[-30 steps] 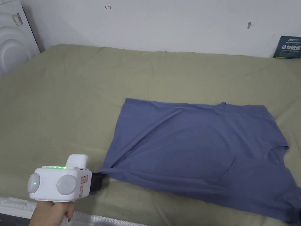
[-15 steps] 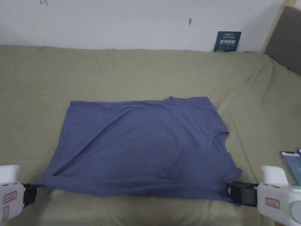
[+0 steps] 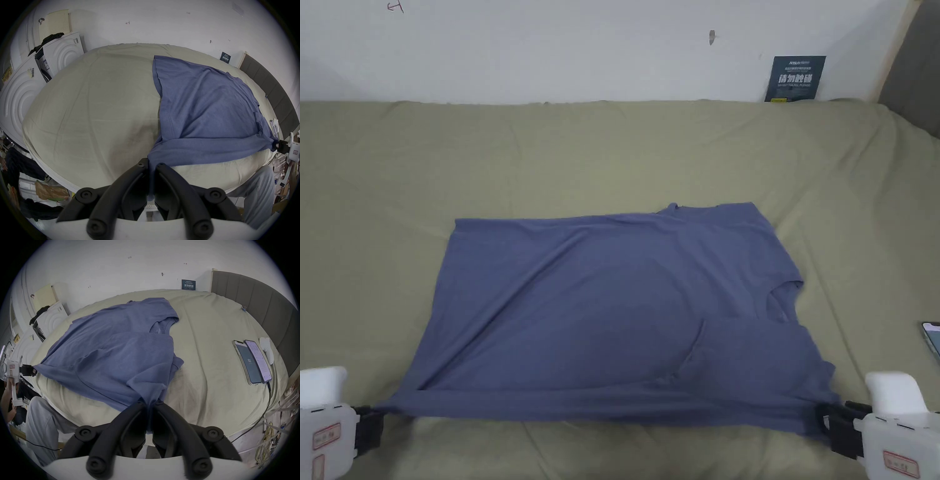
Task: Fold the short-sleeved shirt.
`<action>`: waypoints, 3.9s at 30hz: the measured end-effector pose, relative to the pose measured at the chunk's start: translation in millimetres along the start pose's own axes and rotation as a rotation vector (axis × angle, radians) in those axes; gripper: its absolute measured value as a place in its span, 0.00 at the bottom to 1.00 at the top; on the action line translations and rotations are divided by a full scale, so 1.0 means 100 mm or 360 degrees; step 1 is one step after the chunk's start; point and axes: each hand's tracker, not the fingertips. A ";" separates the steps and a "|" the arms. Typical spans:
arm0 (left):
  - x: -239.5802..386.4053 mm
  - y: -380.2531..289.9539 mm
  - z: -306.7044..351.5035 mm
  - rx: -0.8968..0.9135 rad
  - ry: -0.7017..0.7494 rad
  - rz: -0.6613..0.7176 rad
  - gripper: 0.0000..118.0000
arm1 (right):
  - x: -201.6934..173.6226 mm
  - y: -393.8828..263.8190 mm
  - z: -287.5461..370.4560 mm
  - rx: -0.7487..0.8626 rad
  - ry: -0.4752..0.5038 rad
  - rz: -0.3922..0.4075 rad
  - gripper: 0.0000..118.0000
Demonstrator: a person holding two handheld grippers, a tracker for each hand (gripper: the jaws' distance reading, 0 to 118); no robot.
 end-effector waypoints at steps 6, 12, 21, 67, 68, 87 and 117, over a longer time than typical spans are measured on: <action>-0.04 0.16 0.02 0.0044 -0.0006 0.0009 0.02 | 0.00 0.18 0.15 0.0049 0.0031 0.0000 0.07; -0.02 0.52 0.05 0.0117 -0.0021 0.0012 0.02 | -0.04 0.66 0.24 0.0165 0.0038 0.0020 0.07; 0.09 1.34 -0.20 0.0180 -0.0048 0.0020 0.02 | -0.02 1.55 -0.17 0.0215 -0.0032 0.0047 0.07; 0.18 1.41 -1.14 -0.0115 -0.0186 0.0195 0.93 | 0.04 1.05 -0.62 -0.0102 -0.0040 -0.0070 0.00; 0.20 1.42 -1.20 -0.0143 -0.0124 0.0167 0.85 | 0.04 1.04 -0.64 -0.0108 -0.0040 -0.0069 0.00; 0.45 1.43 -0.93 -0.0164 -0.0120 0.0070 0.00 | 0.33 1.27 -0.96 -0.0205 -0.0073 -0.0220 1.00; -0.06 0.41 -0.17 -0.0226 -0.0111 0.0054 0.00 | 0.14 0.54 -0.02 -0.0267 0.0114 -0.0058 0.07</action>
